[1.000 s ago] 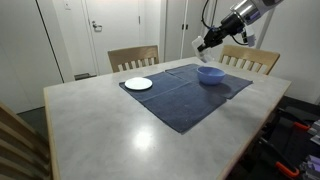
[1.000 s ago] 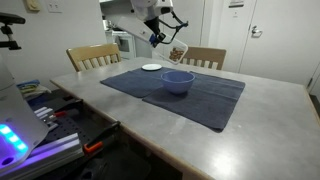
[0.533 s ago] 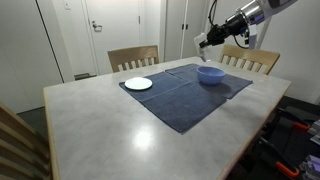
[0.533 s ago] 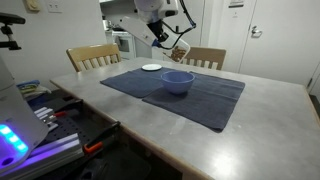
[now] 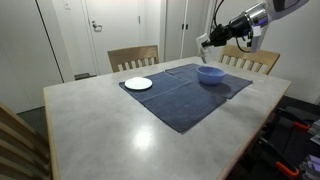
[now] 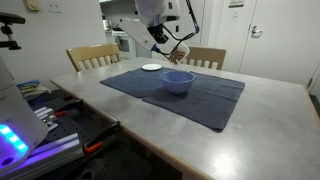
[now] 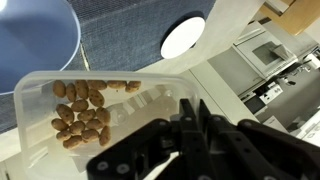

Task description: Pour the contents of the tupperware into the blue bowl

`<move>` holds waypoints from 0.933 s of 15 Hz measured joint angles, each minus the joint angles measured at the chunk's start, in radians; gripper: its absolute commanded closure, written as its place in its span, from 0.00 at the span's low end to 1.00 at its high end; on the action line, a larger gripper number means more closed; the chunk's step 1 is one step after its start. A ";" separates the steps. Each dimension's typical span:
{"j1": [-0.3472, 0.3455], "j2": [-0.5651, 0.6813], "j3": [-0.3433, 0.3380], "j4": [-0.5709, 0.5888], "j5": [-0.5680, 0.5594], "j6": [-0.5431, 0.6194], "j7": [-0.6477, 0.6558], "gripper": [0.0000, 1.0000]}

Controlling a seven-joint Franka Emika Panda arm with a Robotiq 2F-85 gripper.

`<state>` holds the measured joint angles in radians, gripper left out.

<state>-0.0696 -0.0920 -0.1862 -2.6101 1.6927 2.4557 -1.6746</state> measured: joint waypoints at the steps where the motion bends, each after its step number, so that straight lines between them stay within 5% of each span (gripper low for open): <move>1: -0.008 0.000 0.000 -0.003 0.006 -0.009 -0.001 0.98; 14: -0.059 0.000 -0.001 -0.052 0.119 -0.108 -0.055 0.98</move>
<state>-0.1287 -0.0920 -0.1873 -2.6624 1.8121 2.3473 -1.7293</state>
